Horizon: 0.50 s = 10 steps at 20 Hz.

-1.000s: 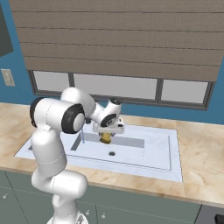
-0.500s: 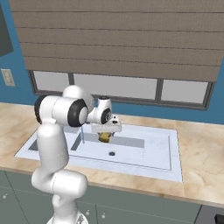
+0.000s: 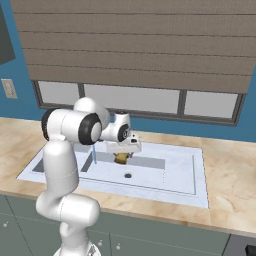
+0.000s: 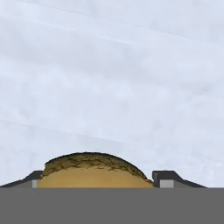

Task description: Soak the sponge with water for a few seconds and then drop it inside the sink.

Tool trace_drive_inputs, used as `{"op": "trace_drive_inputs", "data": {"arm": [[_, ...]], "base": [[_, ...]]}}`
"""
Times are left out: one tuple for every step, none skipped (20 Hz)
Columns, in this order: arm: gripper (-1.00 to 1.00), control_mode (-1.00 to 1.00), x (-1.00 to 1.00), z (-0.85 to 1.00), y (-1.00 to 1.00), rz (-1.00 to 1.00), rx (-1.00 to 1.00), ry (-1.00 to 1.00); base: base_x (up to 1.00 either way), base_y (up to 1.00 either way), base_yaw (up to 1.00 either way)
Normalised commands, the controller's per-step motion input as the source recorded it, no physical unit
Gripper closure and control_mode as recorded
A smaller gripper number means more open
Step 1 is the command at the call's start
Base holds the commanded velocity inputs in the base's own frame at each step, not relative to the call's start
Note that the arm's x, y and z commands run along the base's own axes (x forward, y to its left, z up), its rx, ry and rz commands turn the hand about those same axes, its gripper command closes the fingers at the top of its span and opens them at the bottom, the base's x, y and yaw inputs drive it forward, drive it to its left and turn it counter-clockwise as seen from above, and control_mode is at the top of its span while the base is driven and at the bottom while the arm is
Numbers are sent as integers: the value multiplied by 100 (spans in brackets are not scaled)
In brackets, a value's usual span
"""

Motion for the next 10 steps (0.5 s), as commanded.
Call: {"op": "trace_drive_inputs", "data": {"arm": [[100,-100,-40,0,-30,0,0,8],[100,-100,-43,0,-28,0,0,7],[100,-100,-43,0,-26,-1,0,8],[100,-100,-38,0,-24,-1,0,6],[100,-100,-29,0,-19,-1,0,5],[100,-100,-14,-5,-16,-1,0,2],[100,-100,0,-18,-15,0,0,0],[100,-100,0,-23,-11,0,0,0],[100,-100,0,-34,-6,0,0,0],[100,-100,0,-31,-1,0,0,0]], "base": [[0,0,0],[0,0,0],[0,0,0],[0,0,0],[0,0,0],[0,0,0],[0,0,0],[0,0,0],[0,0,0],[0,0,0]]}}
